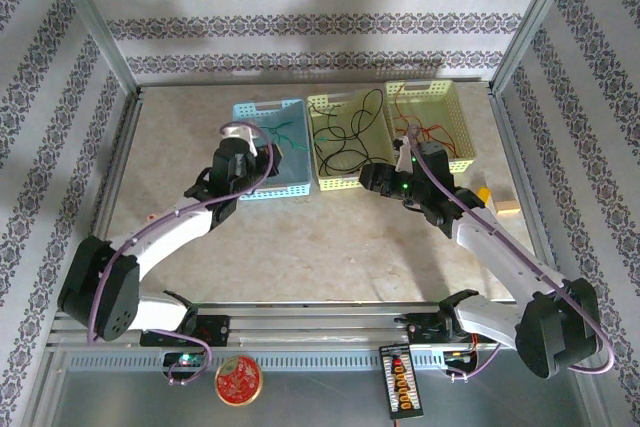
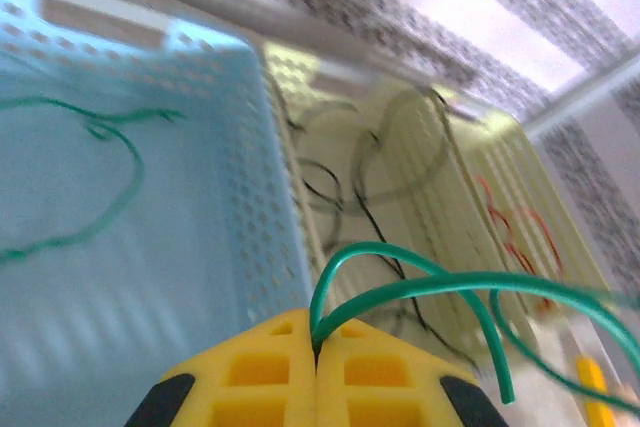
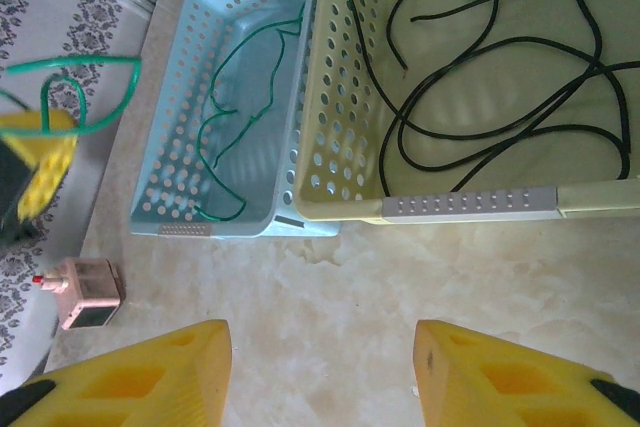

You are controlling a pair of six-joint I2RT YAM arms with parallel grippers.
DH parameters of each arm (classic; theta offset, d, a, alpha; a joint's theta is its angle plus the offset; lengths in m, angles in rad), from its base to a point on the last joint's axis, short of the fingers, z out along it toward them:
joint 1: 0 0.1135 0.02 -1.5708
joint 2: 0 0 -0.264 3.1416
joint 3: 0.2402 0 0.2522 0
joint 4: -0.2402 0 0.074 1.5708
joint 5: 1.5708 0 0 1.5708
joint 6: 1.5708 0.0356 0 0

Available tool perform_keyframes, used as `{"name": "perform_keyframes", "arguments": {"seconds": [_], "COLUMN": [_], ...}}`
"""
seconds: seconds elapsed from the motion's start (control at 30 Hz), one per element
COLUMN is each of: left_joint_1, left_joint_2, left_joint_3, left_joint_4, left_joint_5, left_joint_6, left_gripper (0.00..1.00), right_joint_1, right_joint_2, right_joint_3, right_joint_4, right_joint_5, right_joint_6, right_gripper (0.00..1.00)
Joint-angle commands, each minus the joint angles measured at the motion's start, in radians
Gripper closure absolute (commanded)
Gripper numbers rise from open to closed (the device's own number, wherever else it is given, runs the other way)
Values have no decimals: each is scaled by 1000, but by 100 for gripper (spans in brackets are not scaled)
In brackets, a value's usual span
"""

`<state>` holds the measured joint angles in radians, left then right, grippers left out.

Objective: Untangle the cables

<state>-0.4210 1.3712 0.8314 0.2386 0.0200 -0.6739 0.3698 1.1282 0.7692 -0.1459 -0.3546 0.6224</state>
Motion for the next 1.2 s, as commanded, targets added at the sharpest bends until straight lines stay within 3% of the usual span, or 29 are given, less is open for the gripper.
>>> {"name": "perform_keyframes", "arguments": {"seconds": [0.0,0.07,0.13,0.2,0.5,0.63,0.7,0.83,0.87,0.9,1.0,1.07,1.1,1.17], "left_joint_1": [39,43,43,42,40,37,37,36,37,37,40,44,49,54], "left_joint_2": [65,107,145,174,189,82,1,-149,-188,-222,-302,-336,-353,-358], "left_joint_3": [70,110,147,169,210,125,64,-71,-107,-137,-235,-291,-286,-310], "left_joint_4": [-138,-180,-203,-223,-171,-113,-133,-234,-269,-306,-390,-385,-443,-361], "left_joint_5": [-196,-250,-280,-327,-322,-363,-451,-698,-763,-825,-975,-1040,-1040,-1053], "left_joint_6": [-78,-69,-39,-42,25,82,116,173,183,192,187,201,166,234], "left_gripper": [100,98,75,71,30,12,0,1,1,1,1,1,1,1], "right_joint_1": [-8,-8,-9,-14,-69,-135,-160,-163,-162,-163,-162,-160,-162,-160], "right_joint_2": [-17,-25,-37,-47,-86,-144,-196,-336,-380,-416,-458,-427,-389,-290], "right_joint_3": [-20,-28,-33,-35,-40,-62,-75,-194,-245,-293,-417,-477,-490,-503], "right_joint_4": [-21,-23,-29,-39,-74,-126,-161,-25,45,116,315,398,432,503], "right_joint_5": [22,26,29,32,45,181,332,594,646,690,762,853,903,961], "right_joint_6": [-14,-14,-15,-21,-32,-54,-102,-310,-364,-407,-496,-458,-429,-409], "right_gripper": [49,49,49,48,48,47,42,37,15,2,2,2,2,2]}}
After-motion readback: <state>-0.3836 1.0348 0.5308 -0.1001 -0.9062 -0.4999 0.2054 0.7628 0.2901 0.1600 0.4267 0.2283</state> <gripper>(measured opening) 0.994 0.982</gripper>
